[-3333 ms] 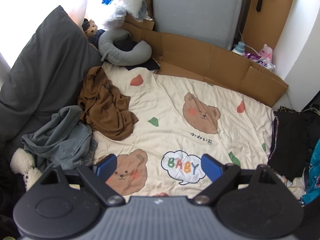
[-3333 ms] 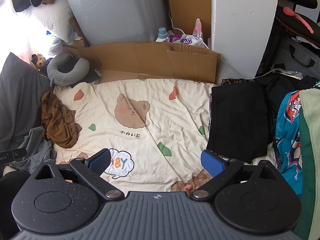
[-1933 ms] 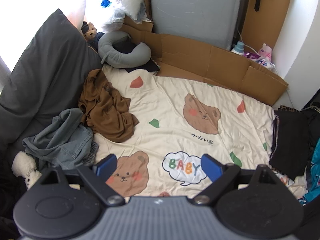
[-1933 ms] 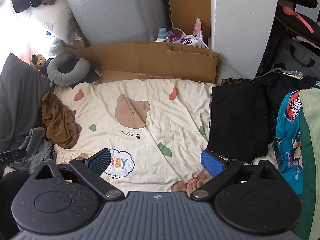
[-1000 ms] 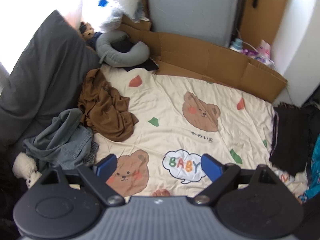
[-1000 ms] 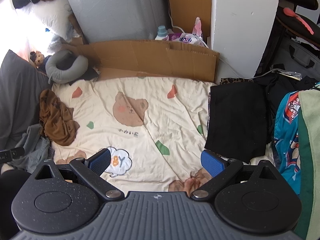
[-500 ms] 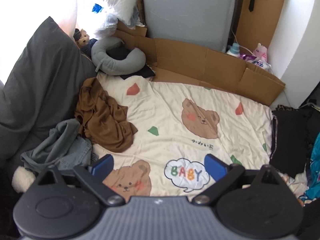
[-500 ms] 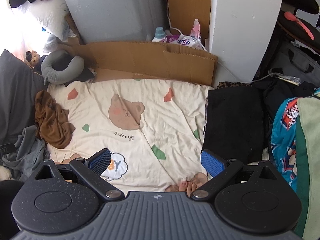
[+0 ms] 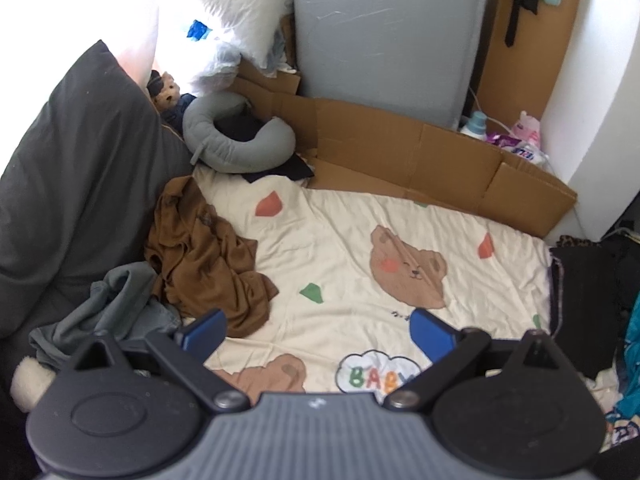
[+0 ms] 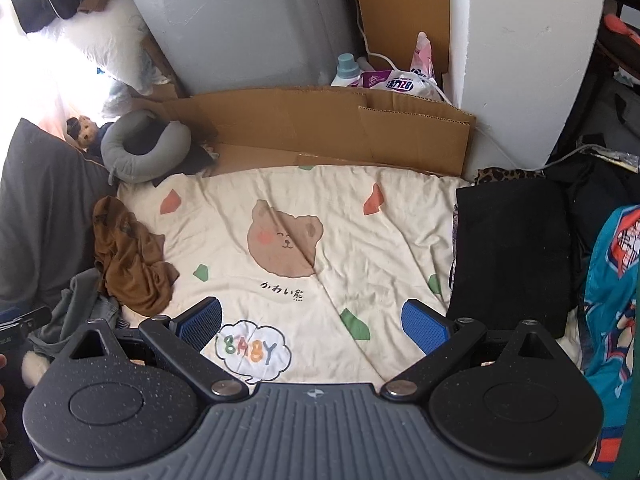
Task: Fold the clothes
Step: 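Move the left tool toward the crumpled brown T-shirt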
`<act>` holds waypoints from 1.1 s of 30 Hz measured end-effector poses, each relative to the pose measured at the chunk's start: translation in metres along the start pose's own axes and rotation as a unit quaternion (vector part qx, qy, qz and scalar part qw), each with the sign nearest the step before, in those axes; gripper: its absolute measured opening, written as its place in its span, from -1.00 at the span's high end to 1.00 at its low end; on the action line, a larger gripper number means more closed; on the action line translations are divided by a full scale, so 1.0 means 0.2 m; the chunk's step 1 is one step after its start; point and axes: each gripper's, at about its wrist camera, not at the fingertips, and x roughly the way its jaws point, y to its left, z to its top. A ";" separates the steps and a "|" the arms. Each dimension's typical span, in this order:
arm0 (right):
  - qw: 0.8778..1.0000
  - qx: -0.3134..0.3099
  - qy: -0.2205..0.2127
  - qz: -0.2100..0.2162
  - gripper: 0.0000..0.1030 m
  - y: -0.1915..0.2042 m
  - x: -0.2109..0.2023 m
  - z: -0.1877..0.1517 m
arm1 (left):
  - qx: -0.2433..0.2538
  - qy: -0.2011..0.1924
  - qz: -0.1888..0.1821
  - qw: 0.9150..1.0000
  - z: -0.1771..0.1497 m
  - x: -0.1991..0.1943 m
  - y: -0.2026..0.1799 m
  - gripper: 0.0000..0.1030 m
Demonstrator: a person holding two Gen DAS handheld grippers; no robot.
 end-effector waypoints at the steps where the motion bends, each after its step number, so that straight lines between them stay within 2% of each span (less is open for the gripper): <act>1: 1.000 -0.004 0.001 -0.003 -0.94 0.00 0.02 0.01 | -0.002 0.002 0.003 1.000 0.00 0.02 0.02 -0.93; 12: 0.999 -0.043 0.003 -0.005 -0.94 0.03 0.30 0.11 | -0.028 -0.005 0.014 0.999 0.01 0.22 0.16 -0.93; 15: 0.999 -0.037 0.010 0.006 -0.94 0.03 0.38 0.13 | -0.036 -0.009 0.021 0.999 0.01 0.27 0.19 -0.94; 23: 0.999 -0.044 0.010 0.000 -0.94 0.04 0.54 0.21 | -0.055 -0.025 0.026 0.998 0.03 0.37 0.26 -0.94; 33: 0.992 -0.111 -0.061 0.023 -0.94 0.15 0.61 0.27 | -0.072 -0.039 0.023 0.996 0.04 0.54 0.32 -0.94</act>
